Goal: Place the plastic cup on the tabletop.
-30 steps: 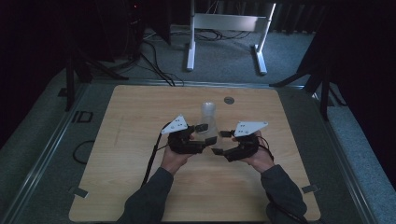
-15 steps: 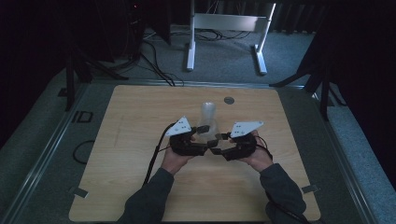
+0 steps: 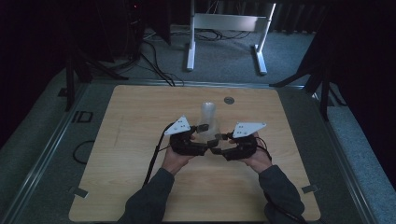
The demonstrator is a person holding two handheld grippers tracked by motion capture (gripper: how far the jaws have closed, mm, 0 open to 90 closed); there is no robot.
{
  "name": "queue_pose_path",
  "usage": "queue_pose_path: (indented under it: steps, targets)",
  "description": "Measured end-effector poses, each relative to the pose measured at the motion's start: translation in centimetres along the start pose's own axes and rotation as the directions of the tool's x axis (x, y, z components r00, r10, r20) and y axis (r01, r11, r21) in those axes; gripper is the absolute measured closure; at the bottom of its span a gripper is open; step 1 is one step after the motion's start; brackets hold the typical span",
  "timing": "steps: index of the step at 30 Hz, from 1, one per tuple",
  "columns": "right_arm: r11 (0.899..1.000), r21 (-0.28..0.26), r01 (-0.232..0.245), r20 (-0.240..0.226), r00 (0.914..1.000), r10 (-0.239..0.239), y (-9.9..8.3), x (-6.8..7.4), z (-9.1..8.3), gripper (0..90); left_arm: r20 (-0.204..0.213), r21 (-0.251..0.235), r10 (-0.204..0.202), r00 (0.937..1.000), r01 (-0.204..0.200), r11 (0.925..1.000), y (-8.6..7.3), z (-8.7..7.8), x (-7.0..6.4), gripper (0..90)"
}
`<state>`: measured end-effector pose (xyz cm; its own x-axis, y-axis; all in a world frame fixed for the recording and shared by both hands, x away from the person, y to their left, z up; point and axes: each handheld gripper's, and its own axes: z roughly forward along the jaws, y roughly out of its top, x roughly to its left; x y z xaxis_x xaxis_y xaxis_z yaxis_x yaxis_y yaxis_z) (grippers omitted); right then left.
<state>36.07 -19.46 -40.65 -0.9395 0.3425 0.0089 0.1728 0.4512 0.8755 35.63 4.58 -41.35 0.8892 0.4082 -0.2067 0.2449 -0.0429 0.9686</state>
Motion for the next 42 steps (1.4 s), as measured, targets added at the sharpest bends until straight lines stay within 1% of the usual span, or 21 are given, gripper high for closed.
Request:
queue_pose_path:
  steps: [4, 6, 10, 14, 19, 27, 33, 34, 35, 38, 42]
  targets:
    - [0.999, -0.029, -0.020, -0.008, 0.9998, 0.019, -0.38, 0.01, 0.22, 41.5, 0.010, -0.007, -0.007, 0.9999, 0.008, 0.9999, 0.04, -0.08, -0.01, 23.9]
    - [0.998, -0.046, -0.032, -0.015, 0.9994, 0.031, -0.57, 0.04, 0.40, 41.5, 0.008, -0.011, -0.007, 0.9999, 0.008, 0.9999, 0.08, -0.09, -0.07, 23.8]
    - [0.998, -0.054, -0.037, -0.024, 0.9991, 0.036, -0.78, 0.24, 0.89, 41.5, 0.013, -0.026, -0.009, 0.9999, 0.009, 0.9996, 0.17, -0.18, -0.13, 23.9]
    - [0.998, -0.055, -0.038, -0.026, 0.9990, 0.037, -0.81, 0.30, 1.01, 41.5, 0.014, -0.031, -0.010, 0.9998, 0.011, 0.9995, 0.22, -0.29, -0.12, 24.1]
    - [0.998, -0.058, -0.036, -0.025, 0.9991, 0.035, -0.86, 0.29, 0.98, 41.5, 0.020, -0.032, -0.012, 0.9997, 0.012, 0.9994, 0.21, -0.35, -0.14, 27.4]
    - [0.999, -0.045, -0.030, -0.021, 0.9993, 0.029, -0.99, 0.20, 0.90, 41.2, 0.017, -0.025, -0.010, 0.9998, 0.010, 0.9996, 0.12, -0.21, -0.12, 29.5]
    - [1.000, -0.025, -0.019, -0.009, 0.9998, 0.019, -0.83, 0.29, 0.89, 39.1, 0.018, -0.020, -0.010, 0.9998, 0.011, 0.9997, 0.11, -0.22, -0.08, 29.9]
    - [1.000, -0.025, -0.019, -0.009, 0.9998, 0.019, -0.83, 0.29, 0.89, 37.7, 0.018, -0.020, -0.010, 0.9998, 0.011, 0.9997, 0.11, -0.22, -0.08, 29.9]
    - [1.000, -0.011, -0.018, 0.002, 0.9998, 0.018, -0.74, 0.33, 0.88, 30.5, 0.002, -0.026, -0.001, 1.0000, 0.001, 0.9997, 0.17, -0.33, -0.02, 30.1]
    - [1.000, -0.005, -0.021, 0.020, 0.9996, 0.021, -0.70, 0.27, 0.70, 26.4, -0.010, -0.023, 0.002, 1.0000, -0.002, 0.9997, 0.20, -0.43, 0.12, 30.2]
    - [1.000, -0.001, -0.027, 0.044, 0.9987, 0.027, -0.68, 0.02, 0.26, 23.1, -0.024, -0.025, 0.009, 0.9997, -0.010, 0.9996, 0.25, -0.56, 0.19, 30.2]
